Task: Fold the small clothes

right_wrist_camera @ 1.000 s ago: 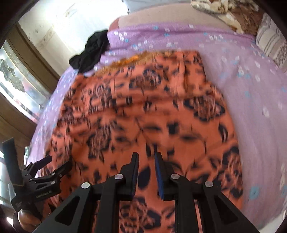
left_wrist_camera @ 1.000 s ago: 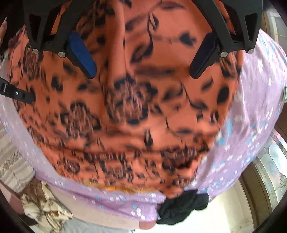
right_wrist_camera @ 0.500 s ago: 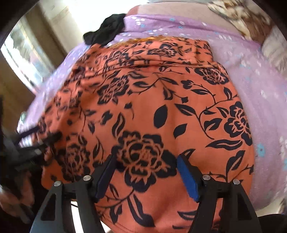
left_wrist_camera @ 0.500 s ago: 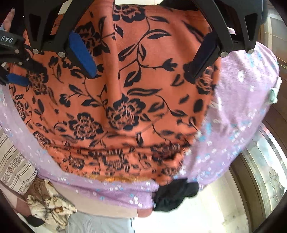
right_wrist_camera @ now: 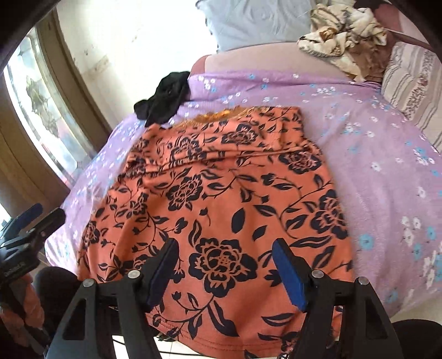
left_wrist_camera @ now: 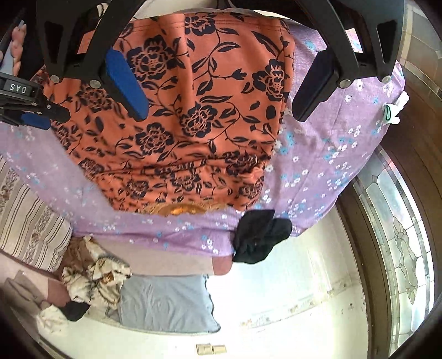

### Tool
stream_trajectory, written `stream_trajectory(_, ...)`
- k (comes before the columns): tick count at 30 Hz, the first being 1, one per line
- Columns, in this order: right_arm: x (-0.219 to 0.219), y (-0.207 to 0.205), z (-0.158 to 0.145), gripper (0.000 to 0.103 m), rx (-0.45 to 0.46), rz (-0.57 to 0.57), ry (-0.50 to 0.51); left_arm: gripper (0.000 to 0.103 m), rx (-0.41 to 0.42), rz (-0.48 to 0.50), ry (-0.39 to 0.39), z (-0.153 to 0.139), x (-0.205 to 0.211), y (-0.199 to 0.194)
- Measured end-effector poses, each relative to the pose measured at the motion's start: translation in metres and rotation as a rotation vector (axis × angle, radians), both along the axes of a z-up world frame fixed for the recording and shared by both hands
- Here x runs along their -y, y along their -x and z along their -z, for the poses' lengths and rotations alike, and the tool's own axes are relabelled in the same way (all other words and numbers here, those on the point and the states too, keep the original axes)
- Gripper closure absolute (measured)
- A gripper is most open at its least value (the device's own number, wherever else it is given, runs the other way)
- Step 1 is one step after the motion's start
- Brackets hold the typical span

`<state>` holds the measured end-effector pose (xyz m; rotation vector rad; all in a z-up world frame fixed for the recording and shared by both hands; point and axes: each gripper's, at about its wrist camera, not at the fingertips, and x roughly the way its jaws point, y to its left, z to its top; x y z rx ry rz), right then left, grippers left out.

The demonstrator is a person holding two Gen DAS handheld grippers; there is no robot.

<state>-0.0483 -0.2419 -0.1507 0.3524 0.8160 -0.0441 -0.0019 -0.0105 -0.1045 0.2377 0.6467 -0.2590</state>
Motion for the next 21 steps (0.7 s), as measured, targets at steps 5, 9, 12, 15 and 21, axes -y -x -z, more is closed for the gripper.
stream_trajectory(5, 0.02, 0.014, -0.003, 0.03, 0.015, 0.062, -0.033, 0.0, 0.017, 0.013, 0.005, -0.008, 0.0, 0.01)
stream_trajectory(9, 0.037, 0.026, -0.005, 0.03, 0.024, 0.103, -0.052, 0.0, 0.013, 0.008, 0.006, -0.007, -0.002, 0.012)
stream_trajectory(12, 0.049, 0.033, -0.002, 0.03, 0.02, 0.129, -0.079, 0.0, -0.003, -0.001, 0.006, -0.004, -0.005, 0.01)
stream_trajectory(15, 0.061, 0.04, 0.002, 0.03, 0.014, 0.151, -0.119, 0.0, -0.032, -0.01, 0.003, 0.003, -0.009, 0.005)
stream_trajectory(21, 0.086, 0.05, 0.019, 0.03, -0.023, 0.178, -0.253, 0.0, -0.23, -0.096, 0.051, 0.039, -0.04, -0.03)
